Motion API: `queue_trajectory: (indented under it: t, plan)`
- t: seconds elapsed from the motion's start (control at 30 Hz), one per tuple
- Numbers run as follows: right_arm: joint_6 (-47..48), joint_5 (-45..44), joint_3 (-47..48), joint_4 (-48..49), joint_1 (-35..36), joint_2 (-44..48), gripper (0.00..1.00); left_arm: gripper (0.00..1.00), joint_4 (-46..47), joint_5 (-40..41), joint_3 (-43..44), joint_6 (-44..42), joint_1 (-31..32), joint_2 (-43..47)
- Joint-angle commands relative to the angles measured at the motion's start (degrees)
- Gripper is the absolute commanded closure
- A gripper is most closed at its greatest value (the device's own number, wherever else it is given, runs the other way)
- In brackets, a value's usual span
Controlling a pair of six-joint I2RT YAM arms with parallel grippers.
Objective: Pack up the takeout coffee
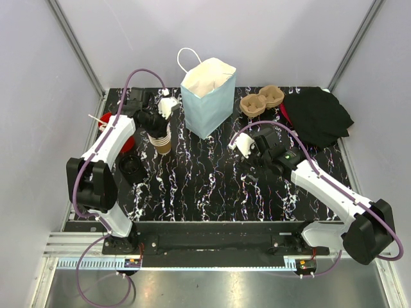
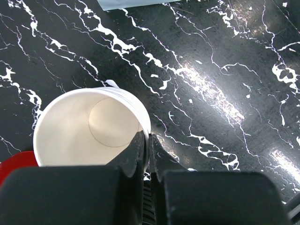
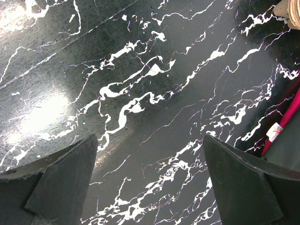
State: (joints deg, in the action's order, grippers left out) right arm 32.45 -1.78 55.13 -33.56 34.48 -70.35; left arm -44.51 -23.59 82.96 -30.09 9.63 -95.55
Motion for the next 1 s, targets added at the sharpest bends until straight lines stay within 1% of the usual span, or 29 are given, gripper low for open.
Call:
queue_trajectory:
  t: [0.0,0.2,0.57,0.6,0.63,0.67,0.7,0.97]
  plan:
    - [-0.98,1.61,0.06,2.36,-0.29,1.18,0.00,0.97,0.39,0.57,2.65,0.38,-0.14,1.24]
    - [-1.07,3.01,0.06,2.18,-0.29,0.91,0.00,1.00,0.65,1.44,2.73,0.20,-0.13,1.94]
    - [-1.16,3.10,0.06,2.18,-0.29,0.74,0.00,1.00,3.99,3.73,0.45,0.11,-0.14,3.17]
    - [-1.16,3.10,0.06,2.10,-0.29,0.74,0.00,0.98,3.99,3.38,0.36,0.03,-0.14,3.35]
    - [-1.16,3.10,0.15,2.10,-0.38,0.65,0.00,0.93,3.99,3.21,0.28,0.11,-0.14,3.52]
    - [-1.16,3.01,0.15,2.10,-0.29,0.65,0.00,0.84,3.99,3.12,0.27,0.03,-0.14,3.61]
    - [-1.24,3.10,0.15,2.10,-0.29,0.65,0.00,0.81,3.99,3.12,0.19,0.03,-0.14,3.61]
    - [-1.25,3.01,0.15,2.01,-0.38,0.65,0.00,0.80,3.99,3.12,-0.25,-0.15,-0.14,3.97]
